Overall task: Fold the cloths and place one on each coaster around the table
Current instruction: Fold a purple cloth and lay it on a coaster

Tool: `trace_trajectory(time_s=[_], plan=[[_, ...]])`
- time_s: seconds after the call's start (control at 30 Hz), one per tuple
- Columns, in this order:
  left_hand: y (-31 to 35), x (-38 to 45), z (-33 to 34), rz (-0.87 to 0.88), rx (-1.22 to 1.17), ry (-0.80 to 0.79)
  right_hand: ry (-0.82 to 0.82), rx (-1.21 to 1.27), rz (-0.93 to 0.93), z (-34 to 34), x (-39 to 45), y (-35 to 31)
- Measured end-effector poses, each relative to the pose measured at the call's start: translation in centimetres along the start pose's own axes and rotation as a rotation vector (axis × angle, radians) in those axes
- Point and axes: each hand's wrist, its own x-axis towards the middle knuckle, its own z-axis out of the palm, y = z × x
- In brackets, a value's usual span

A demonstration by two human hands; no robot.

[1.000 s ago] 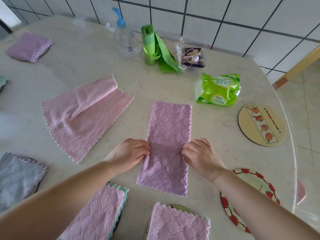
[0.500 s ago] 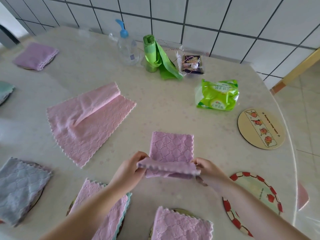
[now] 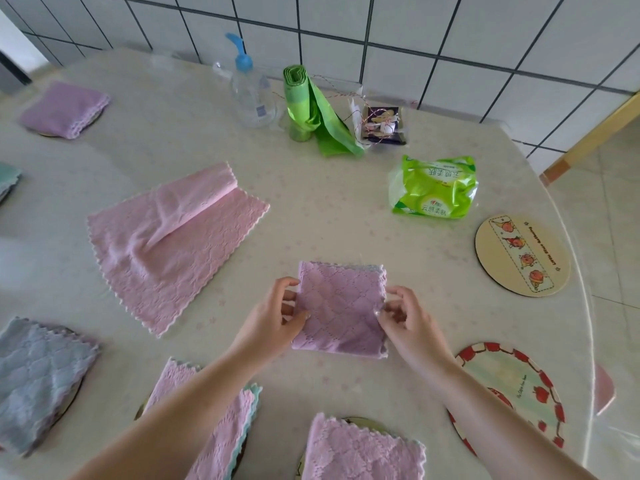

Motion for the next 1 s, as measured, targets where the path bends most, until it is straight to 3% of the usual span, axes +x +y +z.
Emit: trace_trajectory(time_s=[0.13,0.3,0.53,0.7,0.9,1.0], plan=[[0.0,0.5,0.6,0.112,0.016,0.0,-0.024,-0.078,-0.179,0.8,0.6,0.7],[-0.2,0.6,1.6,0.157,0.024,0.025,0.076,-0.157,-0.228,1.6,-0.5,1.7],[-0.4,1.1,1.9,0.091,0.076,0.034,0.141,0.012,-0.034,1.3,1.3,0.6],[1.2,2.0,1.2,-0.037,0.067,0.054,0.161,-0.068,0.078,0.4,3.8,-0.2],[1.9,5.3,0.3,-0.014,0.15,0.084,0.217,-0.155,-0.073,-0.3,4.4,-1.8],[1.8,5.7,0.2,-0.018,0.182,0.076,0.208,-0.08,-0.021,-0.1,4.4,-2.0]])
